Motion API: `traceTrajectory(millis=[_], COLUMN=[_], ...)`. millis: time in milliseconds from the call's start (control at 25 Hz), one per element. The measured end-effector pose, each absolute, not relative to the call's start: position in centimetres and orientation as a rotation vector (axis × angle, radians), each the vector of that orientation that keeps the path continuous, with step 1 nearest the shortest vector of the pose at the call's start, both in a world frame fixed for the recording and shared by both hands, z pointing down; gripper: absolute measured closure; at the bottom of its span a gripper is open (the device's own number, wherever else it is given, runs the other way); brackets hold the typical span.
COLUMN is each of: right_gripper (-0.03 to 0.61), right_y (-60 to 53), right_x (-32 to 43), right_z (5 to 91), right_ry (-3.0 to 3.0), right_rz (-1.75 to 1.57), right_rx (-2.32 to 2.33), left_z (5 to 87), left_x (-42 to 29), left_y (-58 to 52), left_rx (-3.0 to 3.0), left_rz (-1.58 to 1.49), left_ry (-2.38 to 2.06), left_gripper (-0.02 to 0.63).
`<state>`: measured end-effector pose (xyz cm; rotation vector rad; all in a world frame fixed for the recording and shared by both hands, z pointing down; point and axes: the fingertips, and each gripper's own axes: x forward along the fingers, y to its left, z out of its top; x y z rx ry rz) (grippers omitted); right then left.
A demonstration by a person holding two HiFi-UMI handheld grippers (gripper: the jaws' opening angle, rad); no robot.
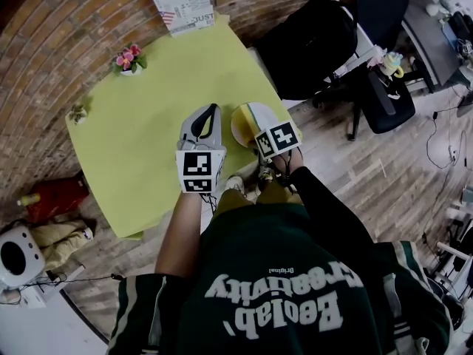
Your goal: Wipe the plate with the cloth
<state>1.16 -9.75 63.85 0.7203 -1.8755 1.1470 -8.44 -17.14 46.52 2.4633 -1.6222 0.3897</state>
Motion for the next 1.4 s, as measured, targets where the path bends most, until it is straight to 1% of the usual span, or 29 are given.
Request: traceTrajectory(millis=[280, 640, 840, 1040, 1240, 1400], right_gripper=[0.439, 0.439, 0.439, 0.439, 0.439, 0.439], right_y=[-11.0, -12.1, -12.0, -11.6, -9.9, -8.9], right_x=[5.0, 8.3, 7.1, 3.7, 0.7, 0.3], right_z=[64.0, 63.9, 63.1, 62.1, 62.7, 63.5], right_ry=[-1.824, -1.773, -1.83, -1.901, -1.909, -1.892], right_rz=[1.194, 1.091, 1.042, 0.976, 0.949, 0.958], right_rx=[0.847, 0.957, 0.92, 0.829, 0.711, 0.679], left_z=[46.8, 46.7, 46.5, 46.3, 46.3, 46.7], left_x=[-8.4, -7.9, -8.0, -7.9, -7.9, -8.4], left_y=[-17.1, -17.0, -16.8, -16.5, -15.9, -15.5], left_rx=[2.47, 2.473, 2.472, 2.47, 2.458, 2.44], left_rz=[0.4, 0.397, 0.395, 0.389, 0.403, 0.415], left_ry=[-1.616, -1.612, -1.616, -1.629, -1.633, -1.643], left_gripper=[0.609, 0.609, 0.607, 0.609, 0.609, 0.609])
